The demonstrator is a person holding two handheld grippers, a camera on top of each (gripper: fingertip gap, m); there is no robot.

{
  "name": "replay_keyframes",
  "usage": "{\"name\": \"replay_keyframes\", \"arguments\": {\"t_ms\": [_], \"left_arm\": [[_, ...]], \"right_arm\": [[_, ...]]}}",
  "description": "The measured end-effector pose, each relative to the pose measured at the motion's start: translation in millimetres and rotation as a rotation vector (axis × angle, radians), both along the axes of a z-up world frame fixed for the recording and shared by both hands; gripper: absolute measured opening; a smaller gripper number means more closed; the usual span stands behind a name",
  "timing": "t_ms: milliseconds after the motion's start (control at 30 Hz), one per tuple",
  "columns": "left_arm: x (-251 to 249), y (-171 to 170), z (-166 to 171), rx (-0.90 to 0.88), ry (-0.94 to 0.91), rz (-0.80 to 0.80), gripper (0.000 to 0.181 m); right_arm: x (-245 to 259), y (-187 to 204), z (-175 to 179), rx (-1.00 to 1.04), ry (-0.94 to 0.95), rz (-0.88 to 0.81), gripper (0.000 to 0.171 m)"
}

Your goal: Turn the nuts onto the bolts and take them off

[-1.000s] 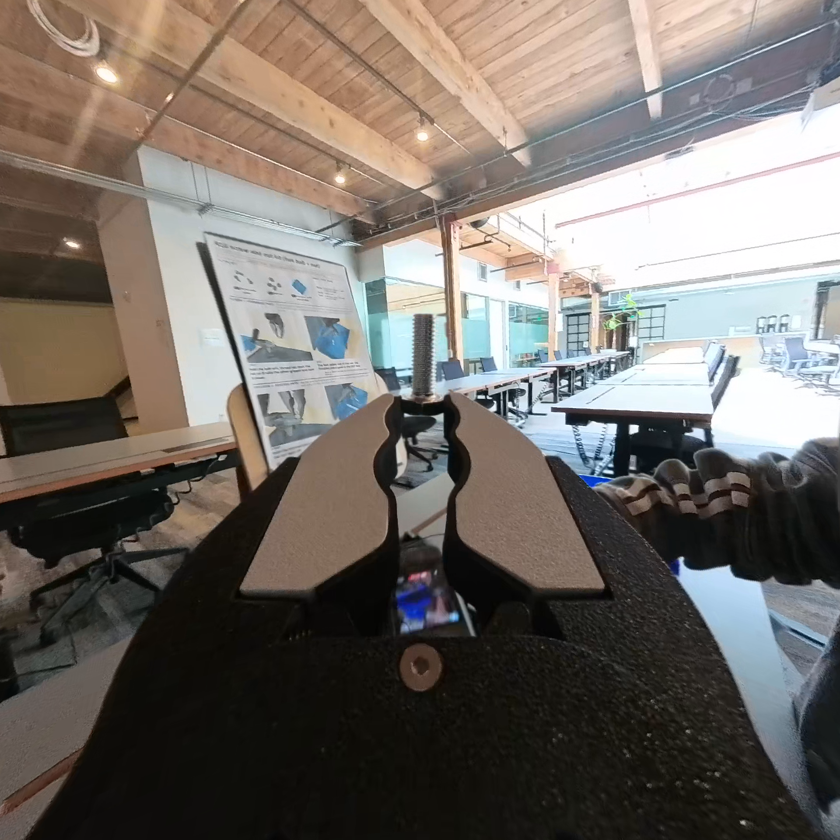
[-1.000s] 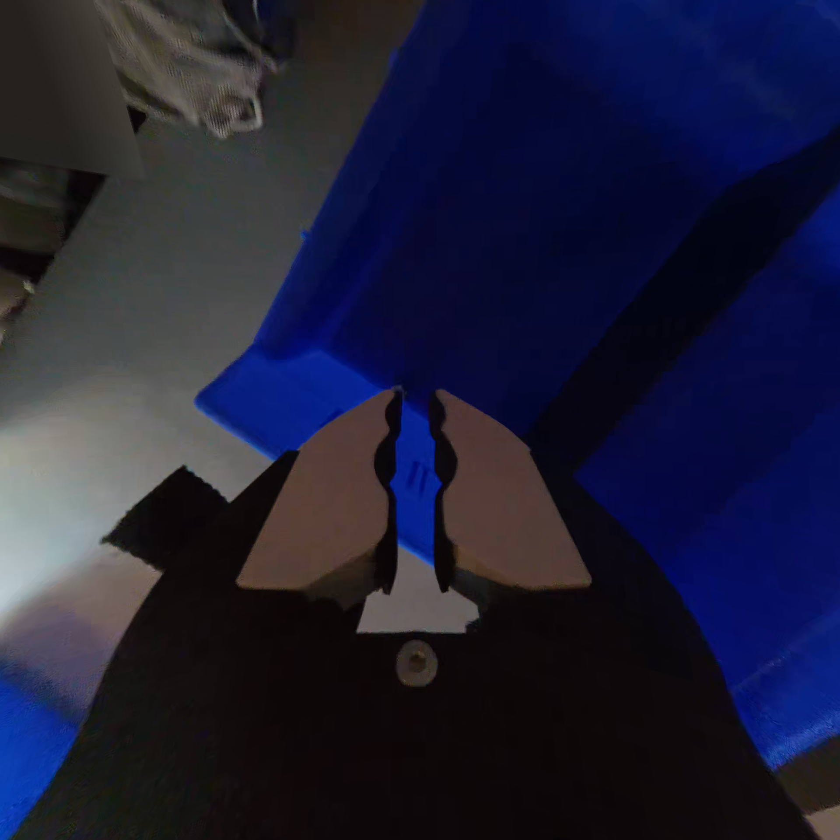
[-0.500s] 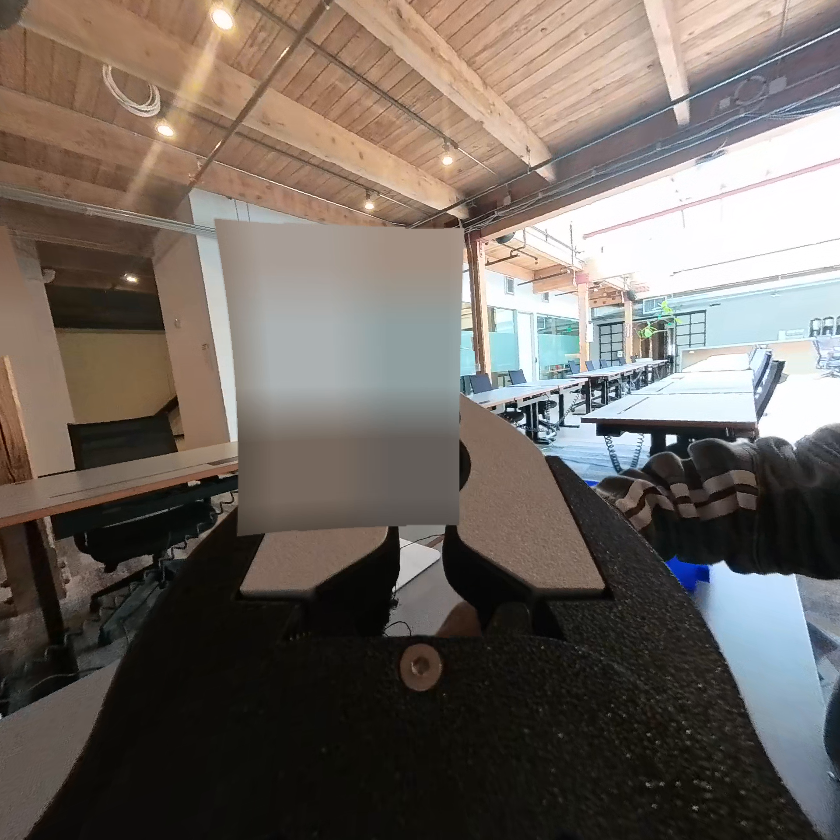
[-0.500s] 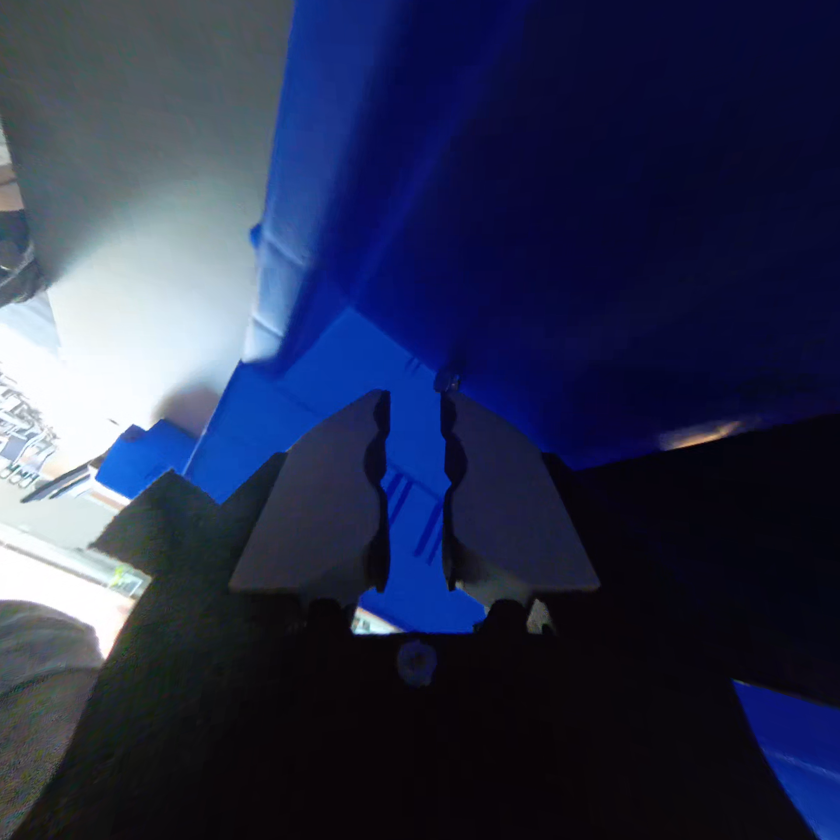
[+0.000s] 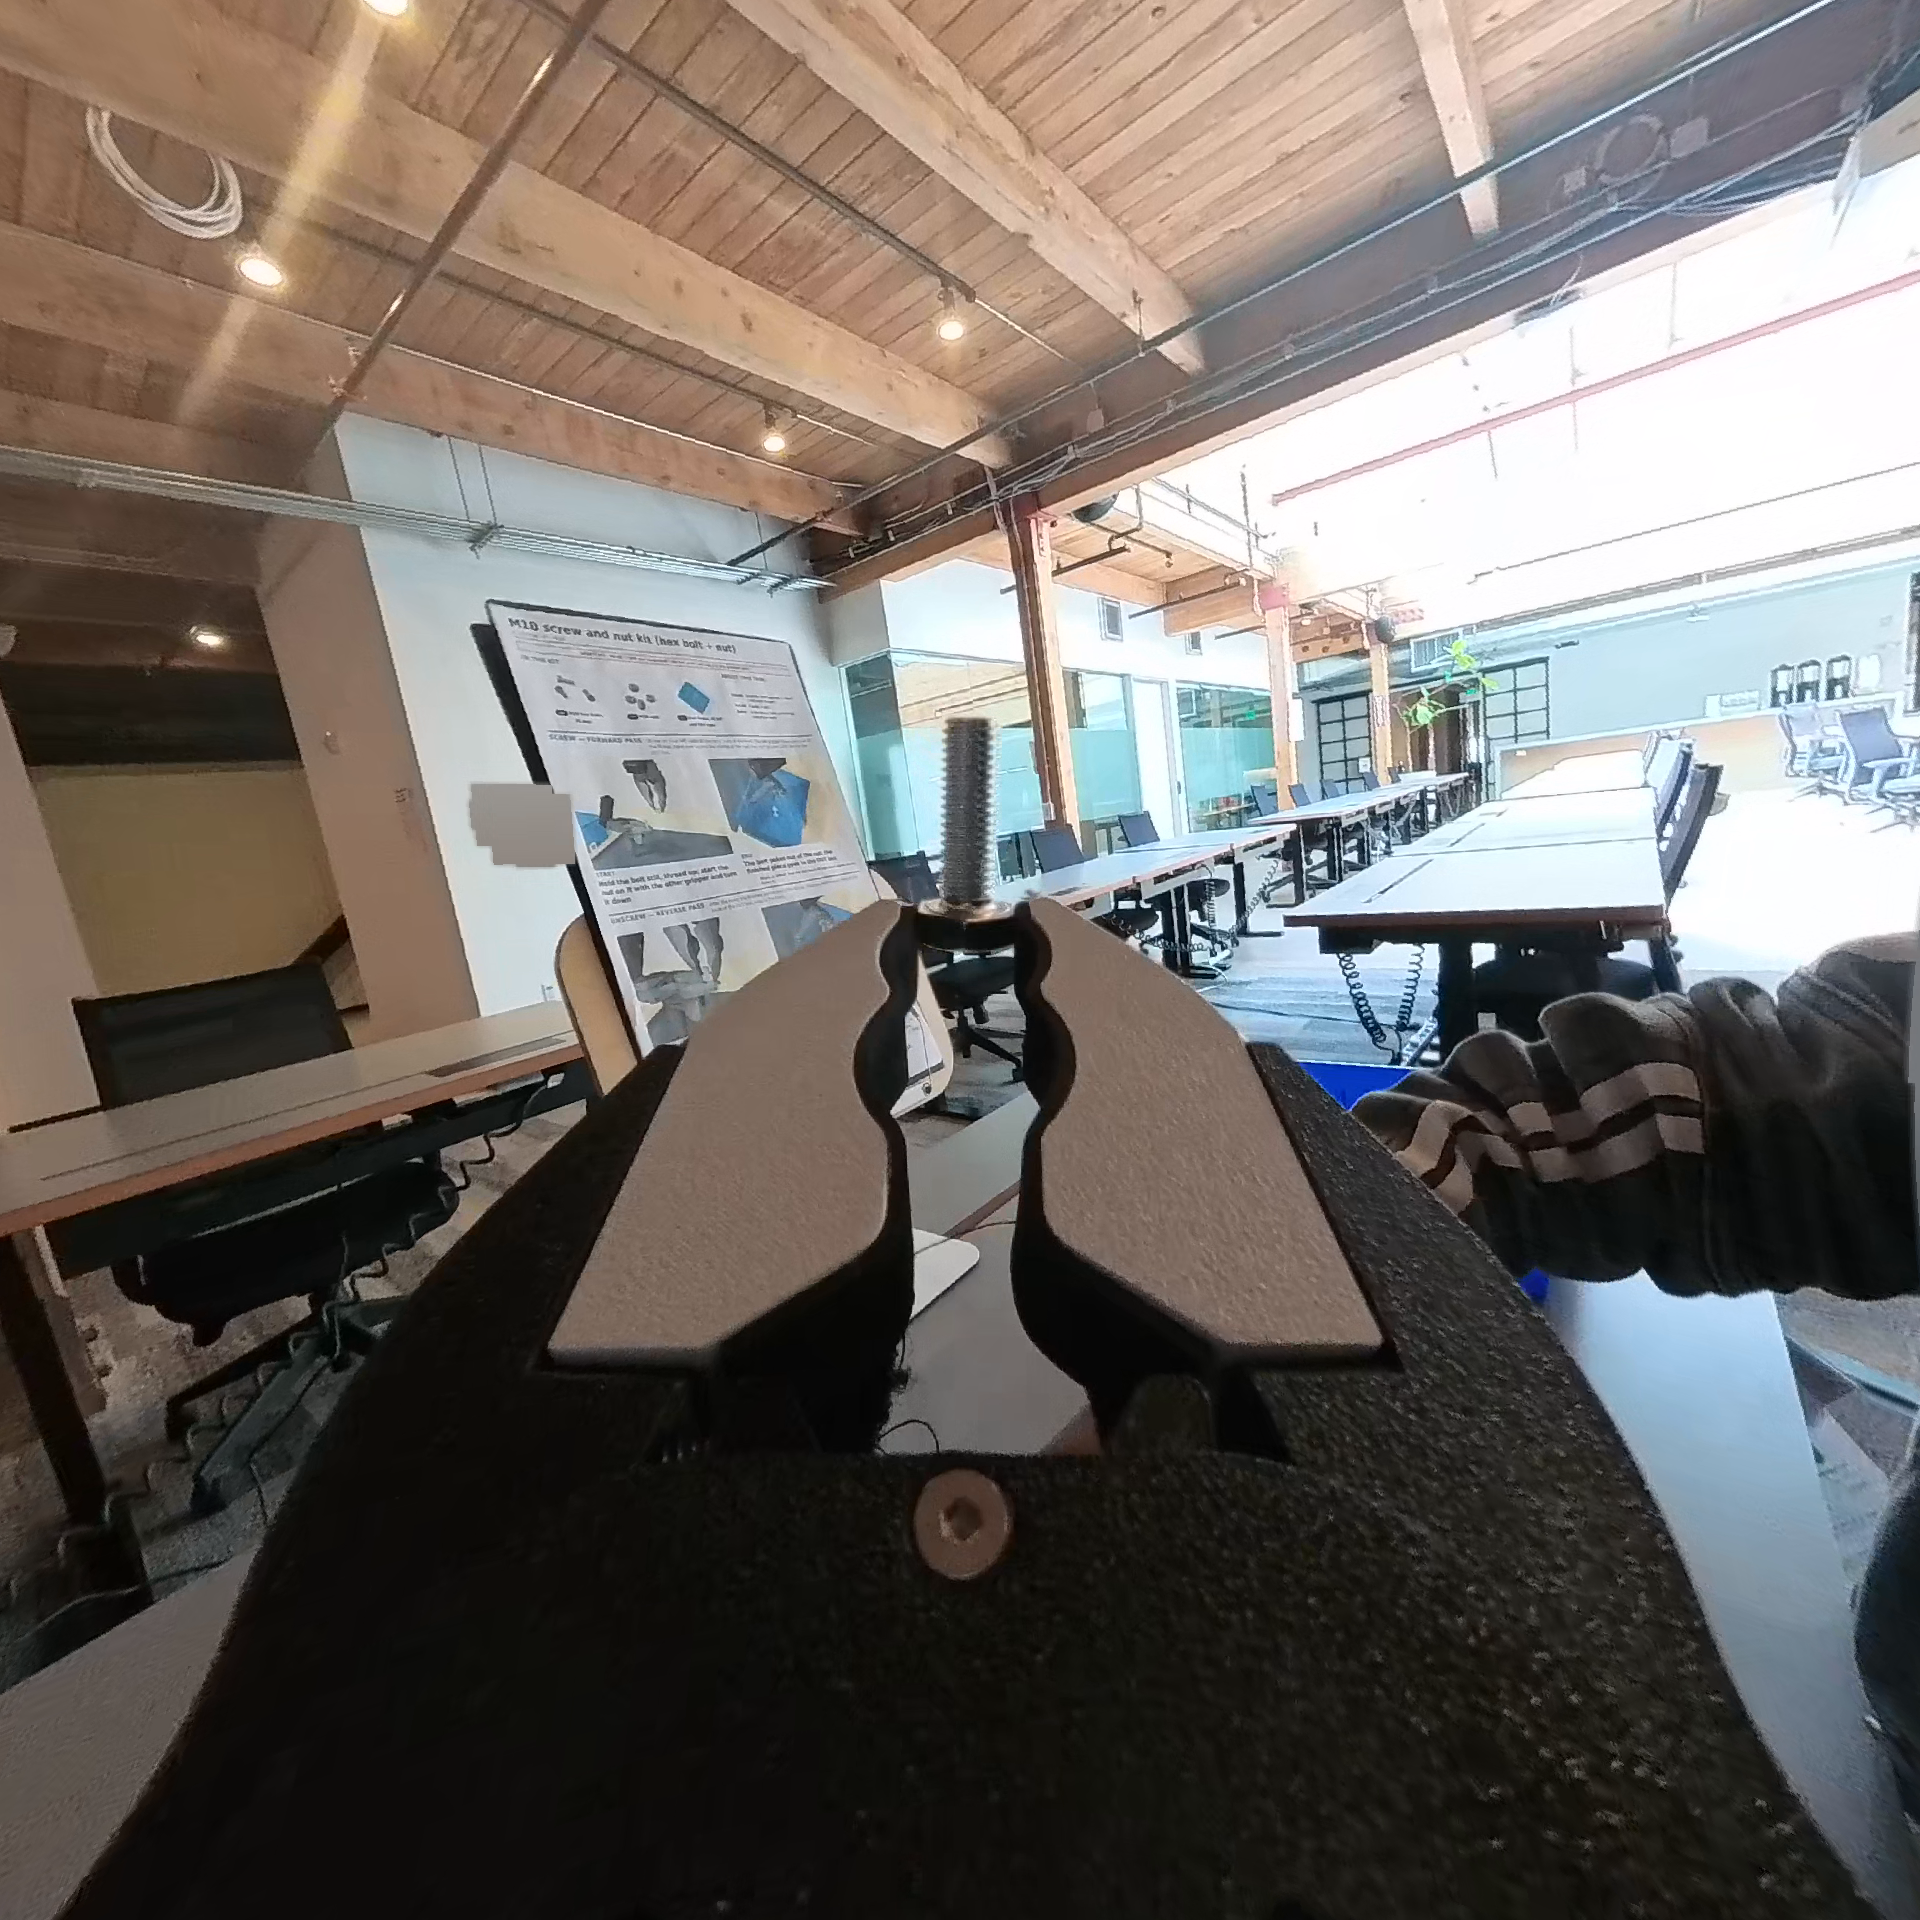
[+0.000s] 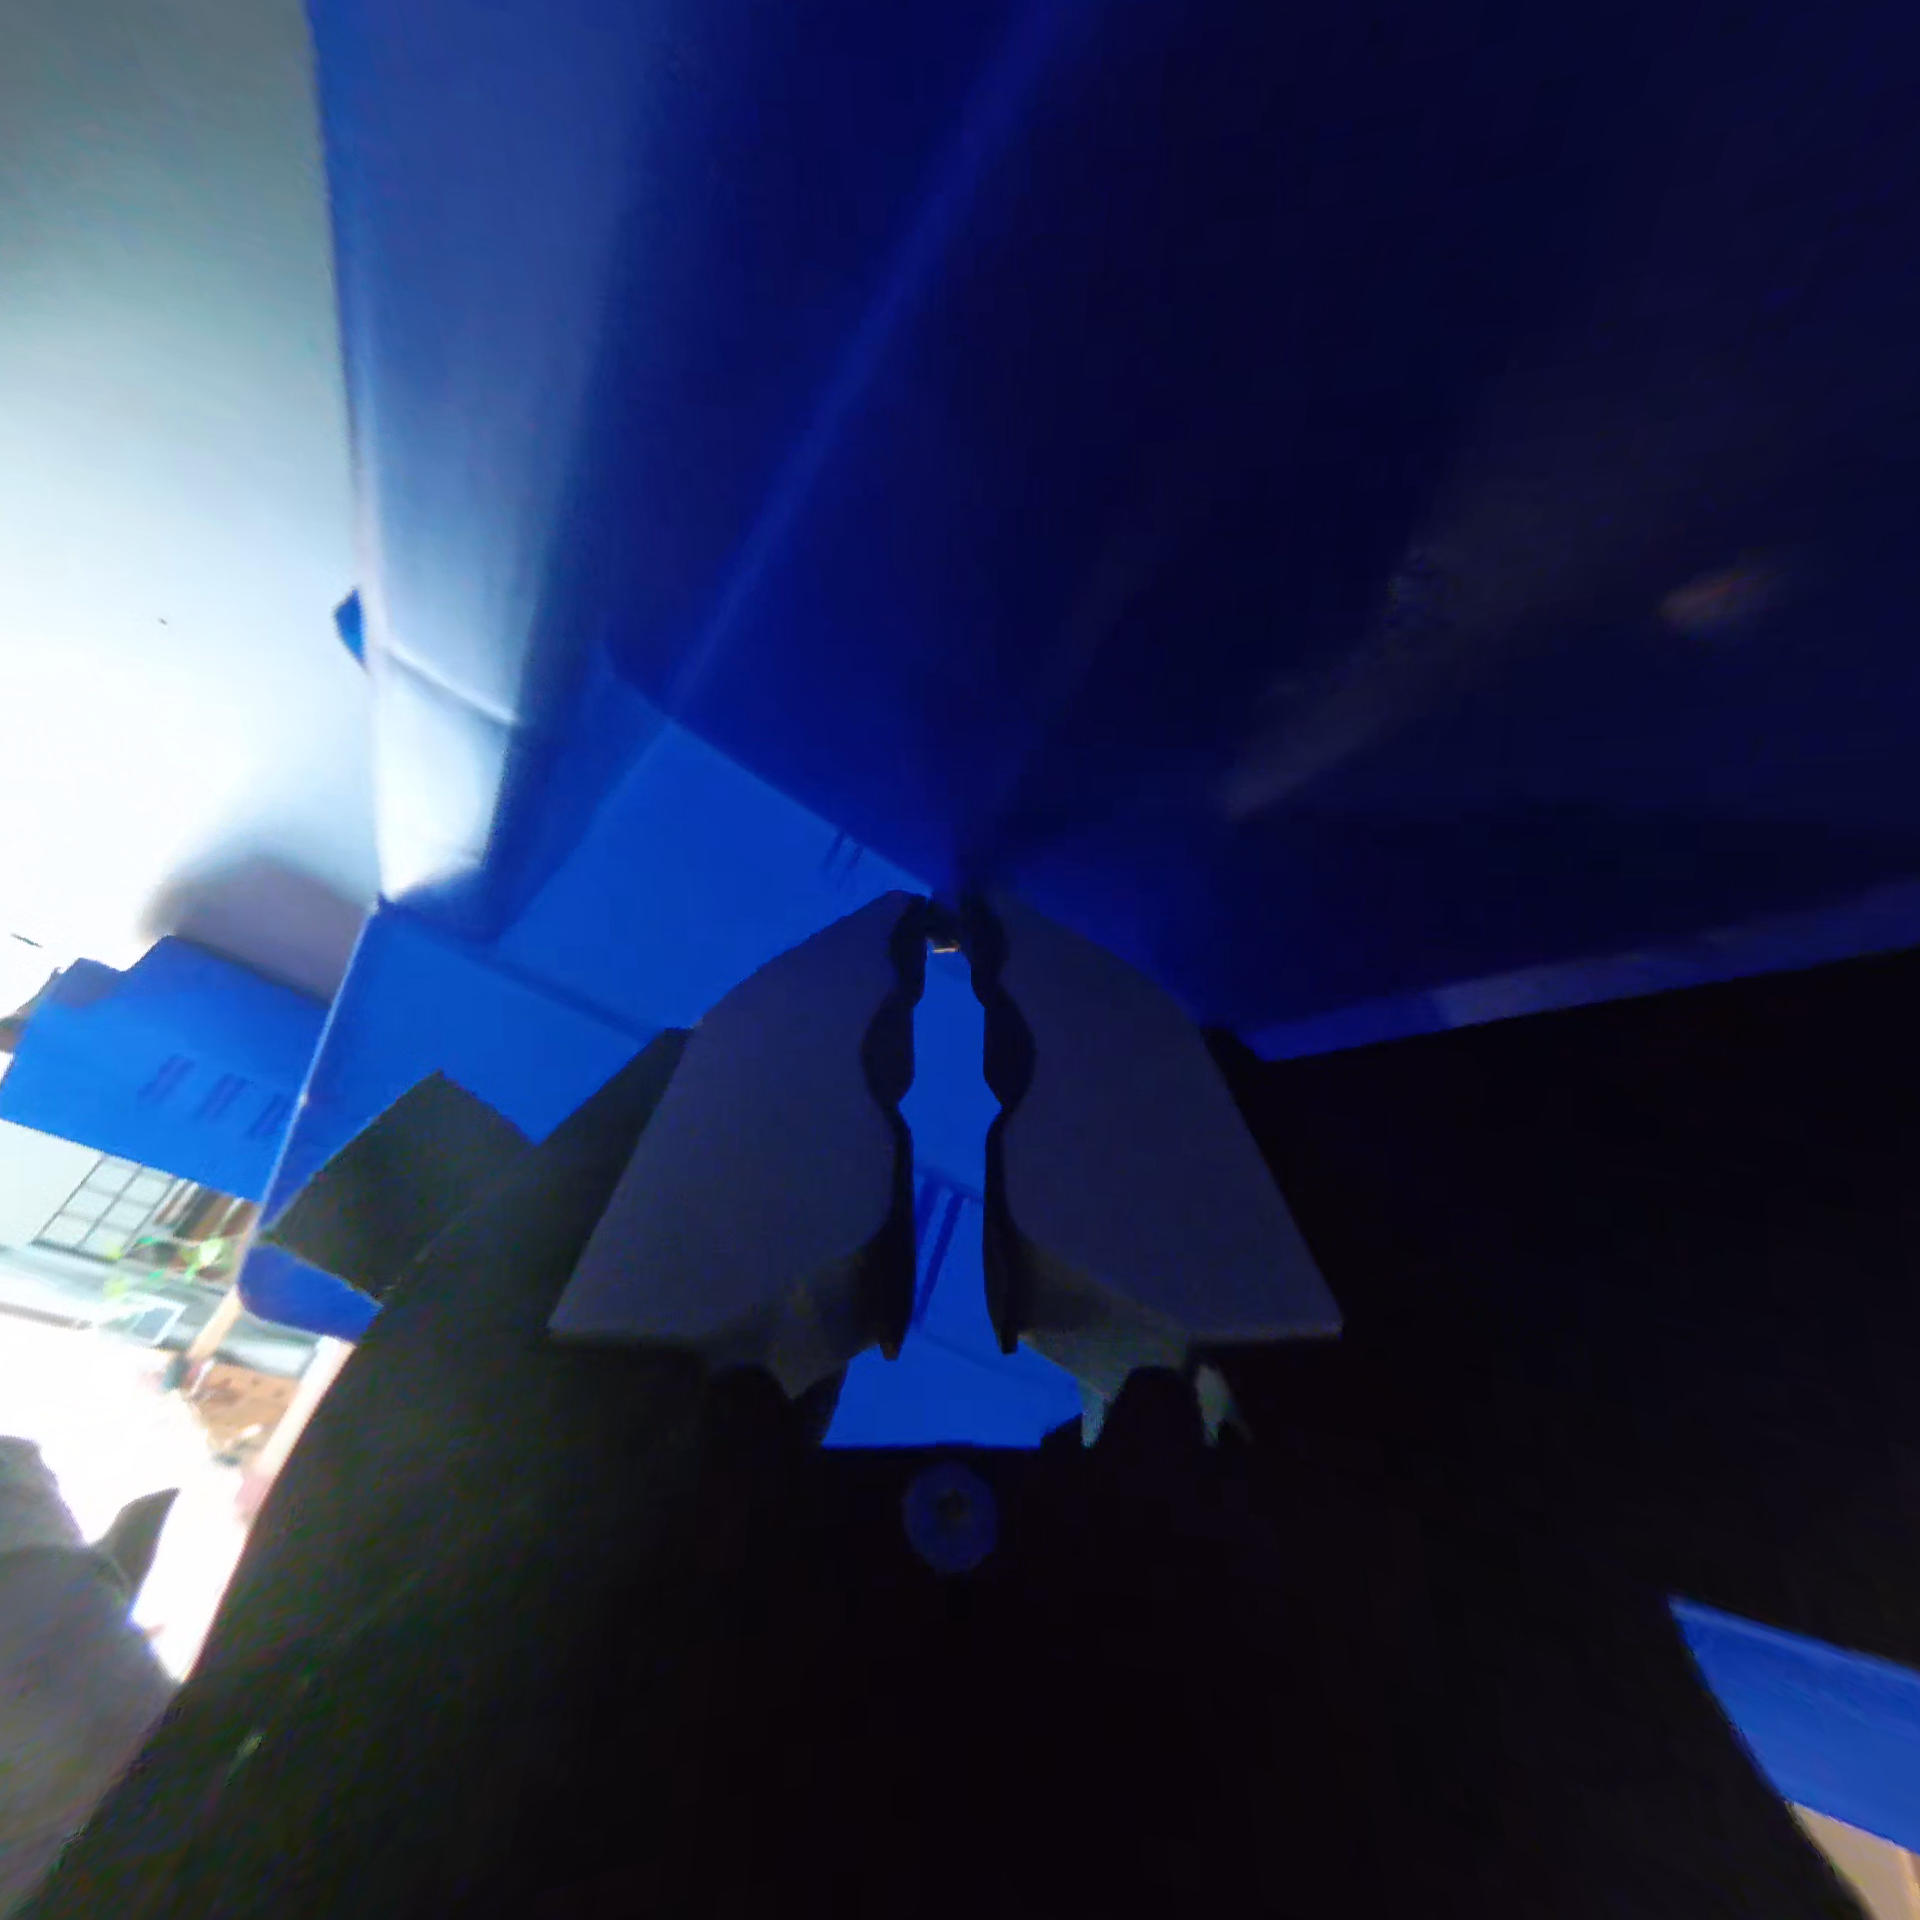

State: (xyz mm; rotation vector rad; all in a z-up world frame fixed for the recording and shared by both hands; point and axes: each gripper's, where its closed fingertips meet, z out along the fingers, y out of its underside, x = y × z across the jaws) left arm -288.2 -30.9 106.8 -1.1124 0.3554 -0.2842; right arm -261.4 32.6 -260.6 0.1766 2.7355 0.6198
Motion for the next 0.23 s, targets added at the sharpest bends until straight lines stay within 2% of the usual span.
{"name": "replay_keyframes", "arguments": {"t_ms": [33,100,233], "left_arm": [[1.0,0.1,0.4,0.001,0.002,0.000,0.017],[3.1,0.2,1.2,0.002,0.006,-0.006,0.017],[6.5,-0.2,1.5,0.004,0.016,-0.007,0.017]], "right_arm": [[-3.4,-0.1,2.2,-0.011,0.015,0.007,0.006],[-11.0,-3.4,11.7,-0.059,0.062,-0.017,0.008],[-25.6,-22.6,52.0,-0.352,0.208,-0.173,0.007]]}}
